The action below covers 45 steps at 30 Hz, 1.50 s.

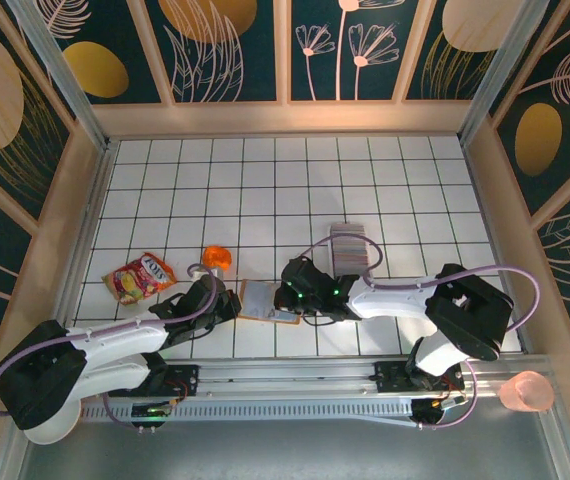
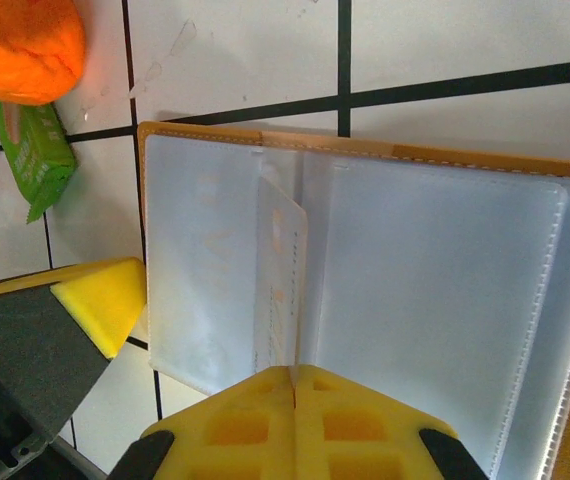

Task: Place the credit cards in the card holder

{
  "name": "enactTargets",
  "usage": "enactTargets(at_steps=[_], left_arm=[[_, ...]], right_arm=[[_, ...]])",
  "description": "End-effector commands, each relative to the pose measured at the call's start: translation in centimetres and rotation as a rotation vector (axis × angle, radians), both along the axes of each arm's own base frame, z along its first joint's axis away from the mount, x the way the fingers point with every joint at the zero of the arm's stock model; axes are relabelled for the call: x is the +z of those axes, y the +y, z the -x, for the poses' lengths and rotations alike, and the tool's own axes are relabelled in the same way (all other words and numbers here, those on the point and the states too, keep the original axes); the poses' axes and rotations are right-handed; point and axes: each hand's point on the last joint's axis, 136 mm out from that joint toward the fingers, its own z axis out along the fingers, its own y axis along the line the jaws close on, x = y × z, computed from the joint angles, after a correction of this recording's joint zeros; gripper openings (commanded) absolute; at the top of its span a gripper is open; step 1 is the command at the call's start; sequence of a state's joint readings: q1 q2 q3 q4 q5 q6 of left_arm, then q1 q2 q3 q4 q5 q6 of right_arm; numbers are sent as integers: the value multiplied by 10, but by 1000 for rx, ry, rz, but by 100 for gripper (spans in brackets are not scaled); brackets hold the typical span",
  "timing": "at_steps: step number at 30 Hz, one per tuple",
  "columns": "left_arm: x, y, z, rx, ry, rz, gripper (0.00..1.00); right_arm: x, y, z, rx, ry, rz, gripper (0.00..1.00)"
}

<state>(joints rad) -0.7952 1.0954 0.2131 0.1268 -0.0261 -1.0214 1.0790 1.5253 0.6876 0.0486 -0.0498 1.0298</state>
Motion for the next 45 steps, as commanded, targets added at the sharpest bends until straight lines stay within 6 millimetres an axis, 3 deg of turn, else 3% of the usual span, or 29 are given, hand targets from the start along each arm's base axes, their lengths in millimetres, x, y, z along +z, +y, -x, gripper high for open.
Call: enactTargets(at_steps=[1,8,16,45], left_arm=[[-11,4,13,-26,43,-14,2],[-10,3,13,-27,44,-12,2],[-11,1,13,-34,49,-9,2],[-15,-2,16,-53,68,-6,0]], right_arm=[[-10,-19,-1,-4,-2,93,0],[-8,-4,-2,-19,13,11,0],[-12,-3,-1,-51,30,-38,0],[-29,15,11,-8,92,-48,0]])
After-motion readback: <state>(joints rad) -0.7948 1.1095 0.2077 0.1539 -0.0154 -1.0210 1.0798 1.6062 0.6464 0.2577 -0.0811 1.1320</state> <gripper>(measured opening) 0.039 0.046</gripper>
